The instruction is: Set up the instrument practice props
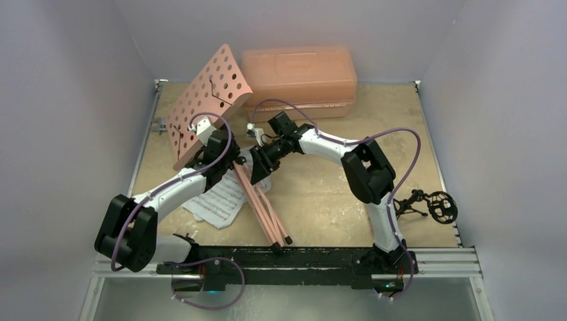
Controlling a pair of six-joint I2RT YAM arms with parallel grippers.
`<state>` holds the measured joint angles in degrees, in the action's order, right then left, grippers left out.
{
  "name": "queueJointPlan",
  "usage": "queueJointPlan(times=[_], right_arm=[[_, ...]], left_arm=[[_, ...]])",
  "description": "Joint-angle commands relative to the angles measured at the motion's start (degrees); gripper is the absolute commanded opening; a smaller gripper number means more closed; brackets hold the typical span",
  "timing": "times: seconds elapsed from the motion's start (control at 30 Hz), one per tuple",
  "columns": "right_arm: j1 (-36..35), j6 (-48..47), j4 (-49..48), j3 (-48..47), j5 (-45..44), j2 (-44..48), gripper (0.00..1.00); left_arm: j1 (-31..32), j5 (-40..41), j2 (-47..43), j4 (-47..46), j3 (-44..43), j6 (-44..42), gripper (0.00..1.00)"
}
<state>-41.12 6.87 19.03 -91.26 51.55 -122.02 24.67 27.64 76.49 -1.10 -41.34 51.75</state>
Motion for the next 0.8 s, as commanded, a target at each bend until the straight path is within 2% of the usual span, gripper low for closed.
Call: queueJointPlan(times=[0.0,0.23,0.43,0.6,0.77], right_arm=[[0.2,0.0,0.3,-2.9,-0.2,-0.3,0.54],[0.1,1.8,-2.4,-3.8,3.1,-0.5,0.36],[0.3,3.1,-2.7,-4.2,4.5,1.0,0.01],[0.7,3.3,-2.1,-5.1,-0.5,4.7,0.0],[2.0,3.7,-1.5,-6.7,-7.5,9.8,0.0]], left_arm=[[0.4,3.3,-6.8,-14.8,-5.9,0.5,0.0],[0.4,2.7,-8.5,-16.1,-7.0,-0.6,0.0],[0.3,0.1,-9.7,-19.5,-8.0,-2.8,0.0],[1.0,-3.2,-10.4,-22.0,-10.6,-7.2,0.0],[1.8,-7.4,-10.2,-23.0,-15.9,-15.3,0.0]])
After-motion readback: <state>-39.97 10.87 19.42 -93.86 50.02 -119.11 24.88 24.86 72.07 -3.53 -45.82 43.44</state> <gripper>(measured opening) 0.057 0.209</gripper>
